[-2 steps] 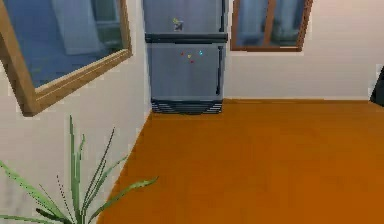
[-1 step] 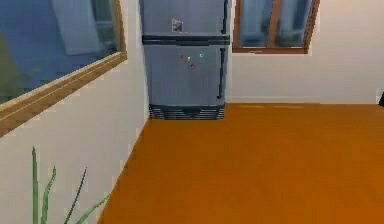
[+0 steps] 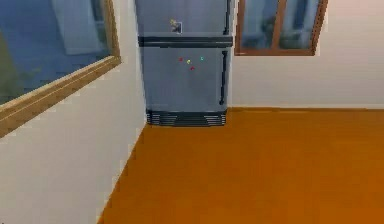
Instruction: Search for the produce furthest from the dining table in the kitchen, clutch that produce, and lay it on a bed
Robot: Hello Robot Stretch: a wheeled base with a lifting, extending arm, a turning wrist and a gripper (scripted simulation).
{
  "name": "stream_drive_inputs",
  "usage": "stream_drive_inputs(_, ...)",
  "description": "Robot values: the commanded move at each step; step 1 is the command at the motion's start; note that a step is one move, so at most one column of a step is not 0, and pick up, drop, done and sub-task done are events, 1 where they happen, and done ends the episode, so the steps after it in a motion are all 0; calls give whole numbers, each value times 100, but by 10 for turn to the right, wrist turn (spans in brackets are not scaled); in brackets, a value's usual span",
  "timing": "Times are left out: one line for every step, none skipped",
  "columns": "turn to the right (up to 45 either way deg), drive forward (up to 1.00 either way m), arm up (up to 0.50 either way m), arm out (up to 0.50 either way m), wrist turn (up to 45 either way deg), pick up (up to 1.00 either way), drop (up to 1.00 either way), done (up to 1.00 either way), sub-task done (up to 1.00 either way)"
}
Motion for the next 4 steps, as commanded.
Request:
stream_drive_inputs(450, 0, 0, 0, 0, 0, 0, 0, 0)
stream_drive_inputs(450, 0, 0, 0, 0, 0, 0, 0, 0)
stream_drive_inputs(450, 0, 0, 0, 0, 0, 0, 0, 0)
stream_drive_inputs(180, 0, 0, 0, 0, 0, 0, 0, 0)
